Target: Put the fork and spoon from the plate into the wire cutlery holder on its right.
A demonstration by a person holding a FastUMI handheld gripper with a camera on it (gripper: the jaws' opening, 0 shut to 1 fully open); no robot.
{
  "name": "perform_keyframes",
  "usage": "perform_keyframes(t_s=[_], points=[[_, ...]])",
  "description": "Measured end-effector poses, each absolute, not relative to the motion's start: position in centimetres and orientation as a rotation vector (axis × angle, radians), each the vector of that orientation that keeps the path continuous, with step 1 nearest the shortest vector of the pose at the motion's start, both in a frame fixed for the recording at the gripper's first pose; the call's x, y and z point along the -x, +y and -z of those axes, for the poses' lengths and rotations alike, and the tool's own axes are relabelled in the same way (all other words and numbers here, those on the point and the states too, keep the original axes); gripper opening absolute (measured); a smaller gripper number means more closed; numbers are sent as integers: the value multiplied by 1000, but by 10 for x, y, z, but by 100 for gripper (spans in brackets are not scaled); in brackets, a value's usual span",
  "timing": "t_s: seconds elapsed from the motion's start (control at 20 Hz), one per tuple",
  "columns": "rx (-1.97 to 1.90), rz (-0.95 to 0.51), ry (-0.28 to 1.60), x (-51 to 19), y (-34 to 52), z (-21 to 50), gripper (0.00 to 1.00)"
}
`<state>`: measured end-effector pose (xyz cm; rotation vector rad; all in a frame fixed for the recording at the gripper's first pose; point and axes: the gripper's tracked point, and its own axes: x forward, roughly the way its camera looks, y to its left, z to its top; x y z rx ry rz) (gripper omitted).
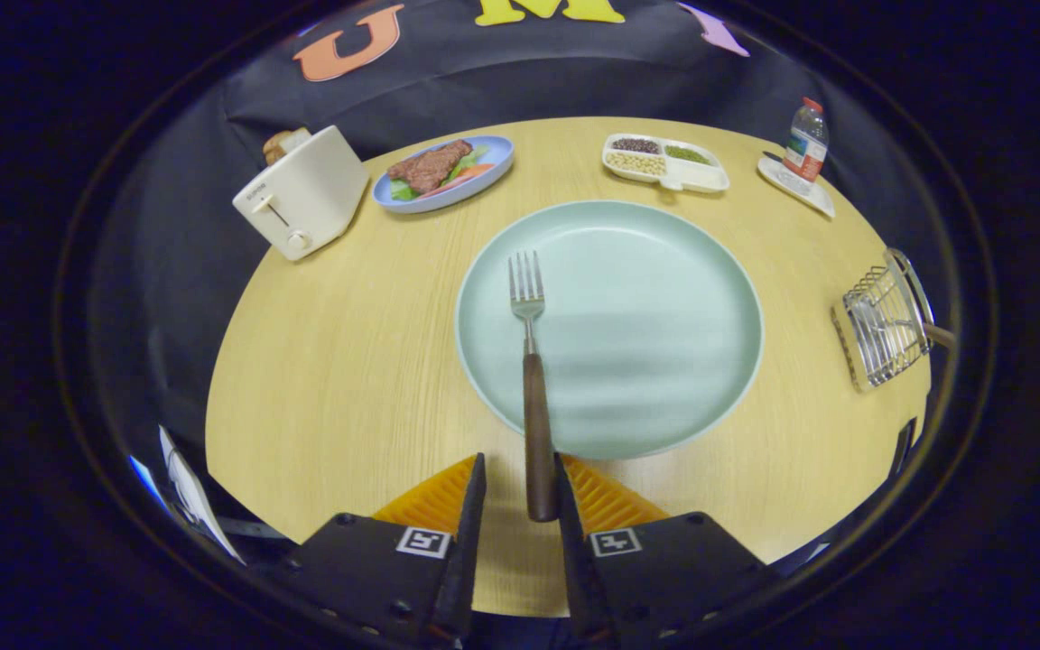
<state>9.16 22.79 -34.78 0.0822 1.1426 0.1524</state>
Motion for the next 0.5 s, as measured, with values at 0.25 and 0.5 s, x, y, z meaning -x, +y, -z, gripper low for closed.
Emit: perform_keyframes(t_s=[0.25,0.5], points=[[-130,-151,1185,-90,230,359,14],[-157,-168,1155,-95,232,356,7]])
